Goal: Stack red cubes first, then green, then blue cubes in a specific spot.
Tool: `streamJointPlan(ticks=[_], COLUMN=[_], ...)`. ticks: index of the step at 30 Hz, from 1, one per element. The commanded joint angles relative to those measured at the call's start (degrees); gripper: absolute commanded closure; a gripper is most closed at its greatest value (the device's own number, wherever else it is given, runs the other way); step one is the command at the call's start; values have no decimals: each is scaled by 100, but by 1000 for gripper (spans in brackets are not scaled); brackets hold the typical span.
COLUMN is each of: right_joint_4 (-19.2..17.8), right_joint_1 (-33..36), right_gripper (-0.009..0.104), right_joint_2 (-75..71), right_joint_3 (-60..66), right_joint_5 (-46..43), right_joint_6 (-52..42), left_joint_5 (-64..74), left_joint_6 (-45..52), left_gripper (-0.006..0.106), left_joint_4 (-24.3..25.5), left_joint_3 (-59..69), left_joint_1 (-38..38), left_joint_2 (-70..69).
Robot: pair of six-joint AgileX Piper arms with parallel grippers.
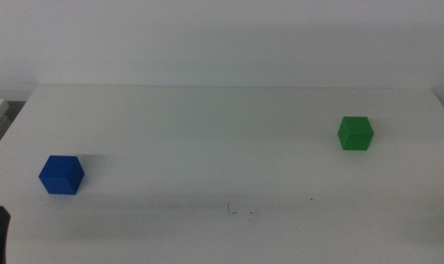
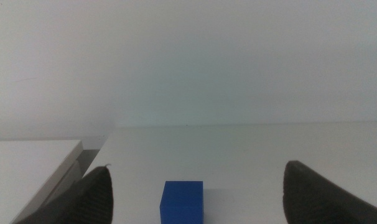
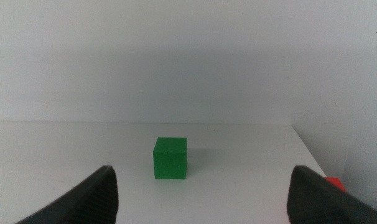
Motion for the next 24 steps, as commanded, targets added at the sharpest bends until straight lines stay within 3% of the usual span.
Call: streamJointPlan(ticks=[1, 7, 10, 13, 19, 24], right_joint_4=[-12, 16, 12, -184, -209, -408], right_joint_1=[-39, -39, -39, -39, -39, -39], right_gripper=[8, 8, 8, 8, 8, 8], right_joint_2=[-25, -25, -25, 877, 3303, 4648], right_joint_3=[16, 16, -335, -1495, -4226, -5483], right_joint_5=[-46, -9, 416, 1473, 4688, 5753], right_joint_6=[-18, 323, 860, 911, 847, 847], left_joint_5=[-81, -81, -81, -81, -81, -81], left_joint_6=[-13, -1, -1, -1, -1, -1], left_gripper=[7, 7, 7, 7, 7, 7], left_joint_4=[-13, -13, -13, -13, -13, -13], left_joint_3=[-2, -2, -2, -2, -2, -2], left_joint_1=[-35, -35, -35, -35, -35, -35], left_joint_2=[-19, -19, -19, -19, -19, -19])
